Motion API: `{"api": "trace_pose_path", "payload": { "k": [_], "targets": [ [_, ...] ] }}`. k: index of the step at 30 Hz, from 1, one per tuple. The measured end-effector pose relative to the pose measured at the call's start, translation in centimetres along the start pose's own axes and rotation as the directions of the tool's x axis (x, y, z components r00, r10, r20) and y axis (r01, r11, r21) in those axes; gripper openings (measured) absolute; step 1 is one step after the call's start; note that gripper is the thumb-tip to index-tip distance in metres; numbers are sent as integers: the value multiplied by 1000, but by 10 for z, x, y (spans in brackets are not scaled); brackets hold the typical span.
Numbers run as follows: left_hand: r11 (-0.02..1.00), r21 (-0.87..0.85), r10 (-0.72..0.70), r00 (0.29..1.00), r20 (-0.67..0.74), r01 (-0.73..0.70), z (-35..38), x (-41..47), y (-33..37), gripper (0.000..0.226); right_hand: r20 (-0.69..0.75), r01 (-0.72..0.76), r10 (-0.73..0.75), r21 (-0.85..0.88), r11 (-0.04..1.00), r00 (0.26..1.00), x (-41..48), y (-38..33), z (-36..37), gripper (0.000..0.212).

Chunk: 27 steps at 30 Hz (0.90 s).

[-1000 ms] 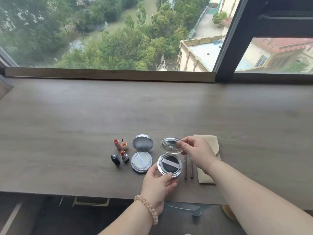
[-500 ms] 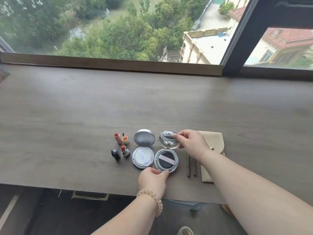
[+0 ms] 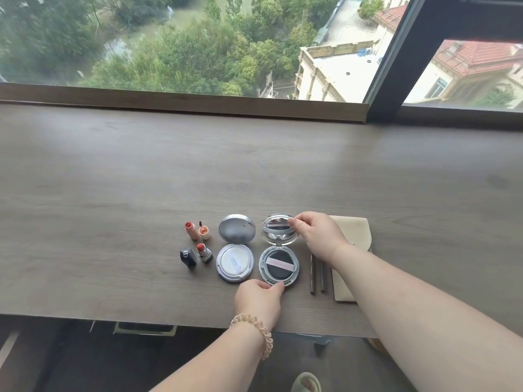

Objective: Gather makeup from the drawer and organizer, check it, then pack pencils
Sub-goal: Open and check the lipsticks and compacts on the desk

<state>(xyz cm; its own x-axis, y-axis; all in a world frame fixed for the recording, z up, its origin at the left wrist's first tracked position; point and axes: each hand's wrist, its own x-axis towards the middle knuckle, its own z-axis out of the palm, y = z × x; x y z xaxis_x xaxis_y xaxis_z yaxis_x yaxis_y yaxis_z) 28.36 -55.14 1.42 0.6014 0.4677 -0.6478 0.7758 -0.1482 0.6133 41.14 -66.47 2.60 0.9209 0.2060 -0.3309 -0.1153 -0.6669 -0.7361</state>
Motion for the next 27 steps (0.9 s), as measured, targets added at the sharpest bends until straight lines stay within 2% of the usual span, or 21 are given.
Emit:
{"api": "trace_pose_path", "payload": {
  "k": [5,8,9,11,15,19,22,27],
  "targets": [
    [1000,-8,-1,1000,2,1,0,0,-3,27,-21,10,-8,69,998,1000,-8,0,-2,24],
    [999,-42,1,1000,-7,-1,-2,-2,-4,28,-261,-10,18,32,999,965,-22,9,-10,23],
    [999,-48,5,1000,-10,-6,-2,-3,-4,29,-342,-52,37,-35,998,939,-29,15,-13,23],
    [999,-44,18,1000,-15,-19,-3,-5,-3,29,-413,-146,52,-200,969,909,-45,27,-14,26],
    [998,-57,29,1000,-5,-29,-3,-14,2,27,-371,-211,41,-431,877,928,-70,45,-1,32],
    [996,-68,54,998,15,-53,-4,-22,9,23,-346,-275,85,-548,790,934,-76,44,9,43],
    [994,-78,84,996,21,-82,-9,-26,12,20,-329,-299,120,-571,764,937,-76,40,13,44],
    [990,-99,105,994,21,-102,-19,-31,10,15,-305,-379,251,-498,780,919,-74,37,15,42]
  ]
}}
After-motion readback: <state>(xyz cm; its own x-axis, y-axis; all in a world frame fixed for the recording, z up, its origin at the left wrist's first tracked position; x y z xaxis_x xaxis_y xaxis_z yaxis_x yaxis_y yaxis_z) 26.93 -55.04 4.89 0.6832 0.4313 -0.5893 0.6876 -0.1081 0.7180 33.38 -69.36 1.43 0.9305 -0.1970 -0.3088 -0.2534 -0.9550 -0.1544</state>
